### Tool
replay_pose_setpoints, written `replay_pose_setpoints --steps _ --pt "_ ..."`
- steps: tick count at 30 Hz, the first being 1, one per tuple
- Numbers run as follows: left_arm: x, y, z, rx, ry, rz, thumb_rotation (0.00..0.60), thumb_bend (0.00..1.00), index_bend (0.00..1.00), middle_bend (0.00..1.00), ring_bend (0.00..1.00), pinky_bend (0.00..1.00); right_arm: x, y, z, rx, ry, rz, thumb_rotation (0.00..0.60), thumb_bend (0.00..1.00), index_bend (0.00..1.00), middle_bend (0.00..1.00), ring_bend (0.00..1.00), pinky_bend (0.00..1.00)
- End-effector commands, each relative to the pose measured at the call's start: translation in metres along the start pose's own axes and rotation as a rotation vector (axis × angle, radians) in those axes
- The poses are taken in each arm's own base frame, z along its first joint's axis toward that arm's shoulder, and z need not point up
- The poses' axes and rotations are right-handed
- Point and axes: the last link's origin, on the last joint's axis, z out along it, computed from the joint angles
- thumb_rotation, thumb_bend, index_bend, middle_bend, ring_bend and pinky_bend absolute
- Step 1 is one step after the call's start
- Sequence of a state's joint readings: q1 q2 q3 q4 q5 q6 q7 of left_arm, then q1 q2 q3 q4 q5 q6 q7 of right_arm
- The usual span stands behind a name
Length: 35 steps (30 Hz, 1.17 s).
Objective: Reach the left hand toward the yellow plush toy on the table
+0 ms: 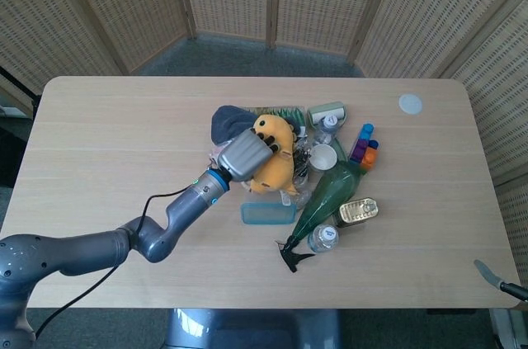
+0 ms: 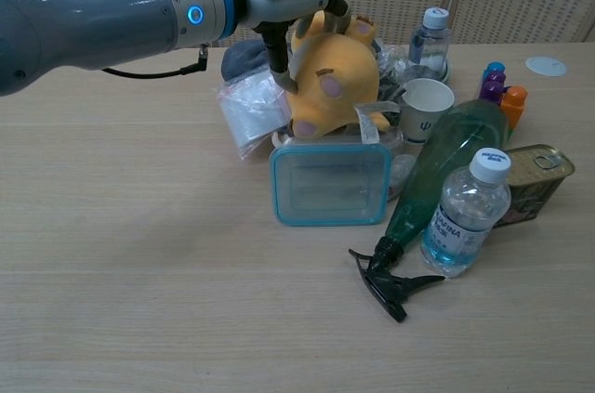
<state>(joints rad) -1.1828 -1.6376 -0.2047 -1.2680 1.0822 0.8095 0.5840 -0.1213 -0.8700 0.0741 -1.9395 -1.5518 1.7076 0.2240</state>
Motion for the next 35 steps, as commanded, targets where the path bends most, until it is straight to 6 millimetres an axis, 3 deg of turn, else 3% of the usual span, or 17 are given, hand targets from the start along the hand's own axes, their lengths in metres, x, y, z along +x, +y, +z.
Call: replay_pose_setpoints --steps 1,7,15,21,29,35 --pt "0.0 -0.005 -0.002 0.011 0.016 0.027 0.6 0.0 0.89 0.97 0.82 0.81 0.0 0.0 0.0 0.001 -0.001 0.0 0.507 0.0 0.0 0.0 0.0 0.0" --pt "0.014 -0.02 -0.01 0.029 0.058 0.05 0.6 0.0 0.89 0.98 0.82 0.82 0.0 -0.001 -0.001 0.002 0.001 -0.002 0.506 0.0 0.0 0.0 0.0 0.0" --pt "0.054 -0.04 -0.023 0.05 0.145 0.073 0.6 0.0 0.9 0.99 0.83 0.83 0.0 -0.003 -0.002 0.009 -0.002 -0.005 0.508 0.0 0.0 0.0 0.0 0.0" --pt "0.106 -0.054 -0.034 0.067 0.244 0.092 0.6 0.0 0.89 0.99 0.83 0.83 0.0 -0.004 -0.005 0.015 -0.001 -0.005 0.507 0.0 0.0 0.0 0.0 0.0" --pt "0.194 -0.073 -0.053 0.106 0.387 0.167 0.6 0.0 0.89 0.99 0.83 0.83 0.001 -0.006 -0.005 0.018 0.003 -0.001 0.506 0.0 0.0 0.0 0.0 0.0" --pt "0.237 -0.085 -0.071 0.143 0.437 0.199 0.6 0.0 0.89 0.99 0.83 0.83 0.001 -0.008 -0.006 0.024 0.0 0.001 0.506 0.0 0.0 0.0 0.0 0.0"
